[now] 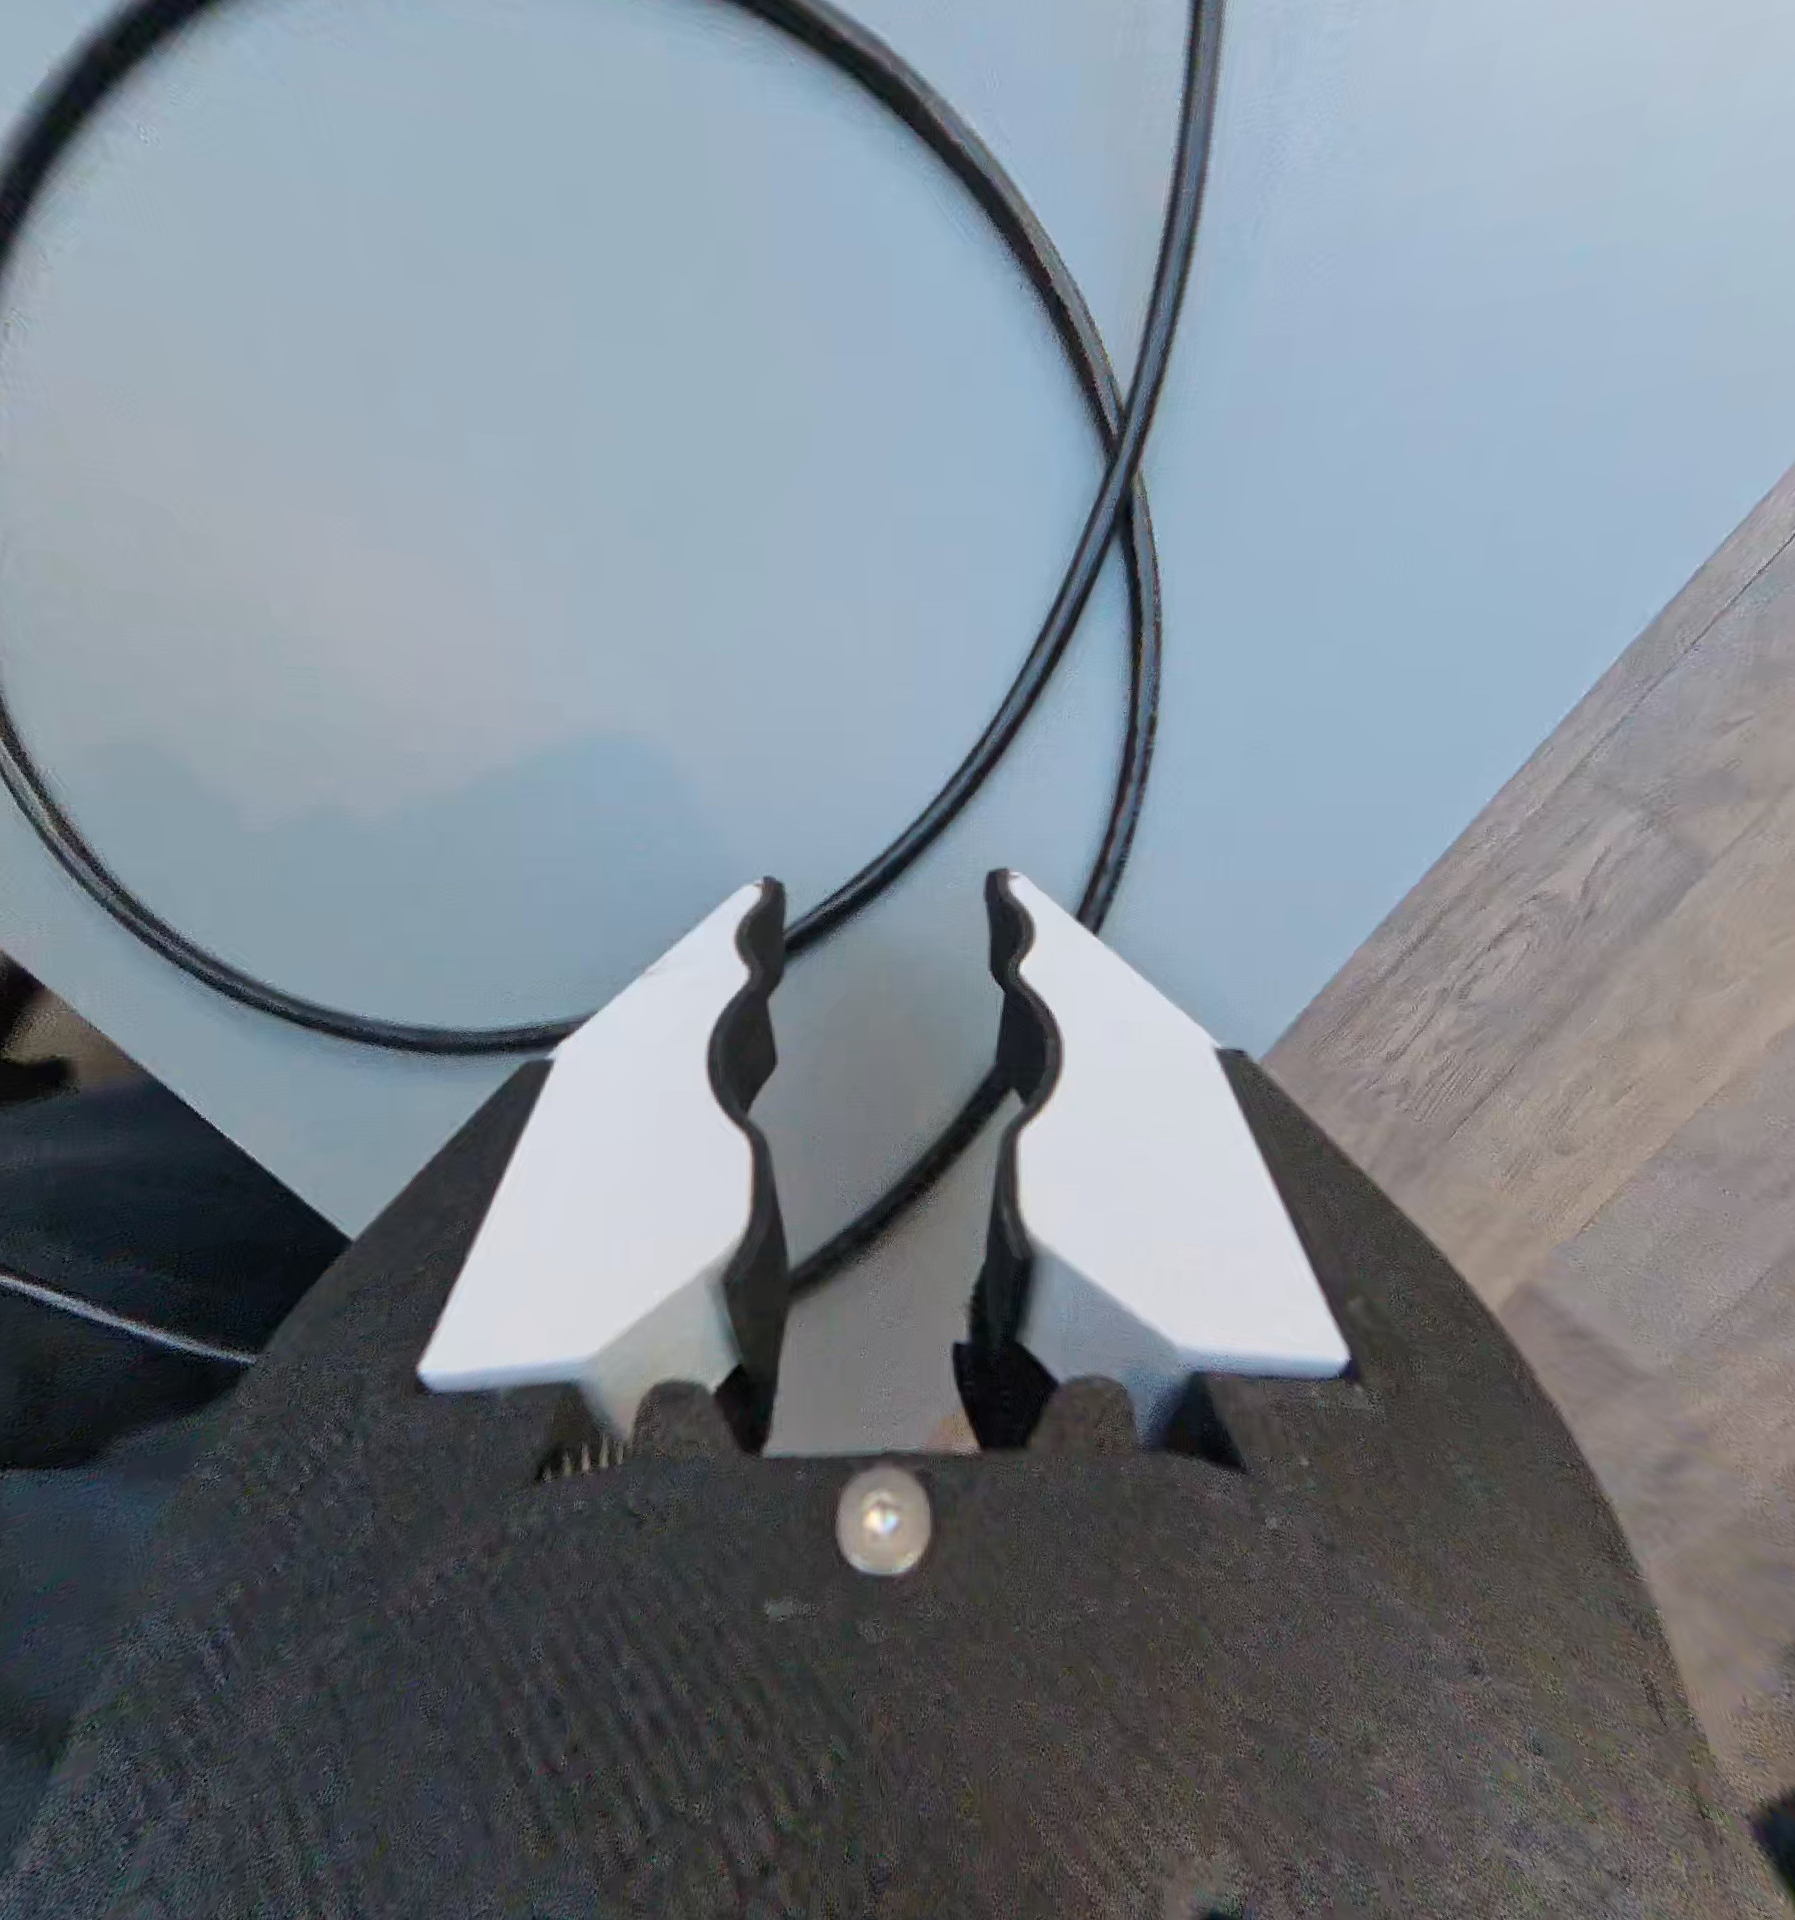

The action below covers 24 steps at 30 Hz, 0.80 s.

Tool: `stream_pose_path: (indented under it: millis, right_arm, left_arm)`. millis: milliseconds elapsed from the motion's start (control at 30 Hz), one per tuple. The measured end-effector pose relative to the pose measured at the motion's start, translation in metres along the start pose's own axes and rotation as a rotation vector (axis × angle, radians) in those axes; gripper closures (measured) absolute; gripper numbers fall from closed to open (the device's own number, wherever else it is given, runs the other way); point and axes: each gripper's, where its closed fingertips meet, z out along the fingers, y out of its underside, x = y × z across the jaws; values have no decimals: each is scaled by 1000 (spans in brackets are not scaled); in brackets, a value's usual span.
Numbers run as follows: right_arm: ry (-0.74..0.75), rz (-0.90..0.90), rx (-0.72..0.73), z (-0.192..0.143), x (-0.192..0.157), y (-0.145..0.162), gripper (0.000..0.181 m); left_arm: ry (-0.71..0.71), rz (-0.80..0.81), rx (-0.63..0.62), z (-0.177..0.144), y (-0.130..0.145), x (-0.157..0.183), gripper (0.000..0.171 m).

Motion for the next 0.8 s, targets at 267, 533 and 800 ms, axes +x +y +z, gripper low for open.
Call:
stream_pose_path:
  millis: [267, 533, 800]
  right_arm:
    - [114, 5, -76, 28, 8, -12, 172]
    - [-16, -122, -158, -15, 15, 4, 175]
    - [74, -97, -18, -24, 75, -44, 176]
  left_arm:
    - [-19, 65, -27, 3, -8, 12, 170]
    - [-69, 41, -15, -4, -17, -30, 170]
    - [11, 112, -76, 3, -25, -38, 170]
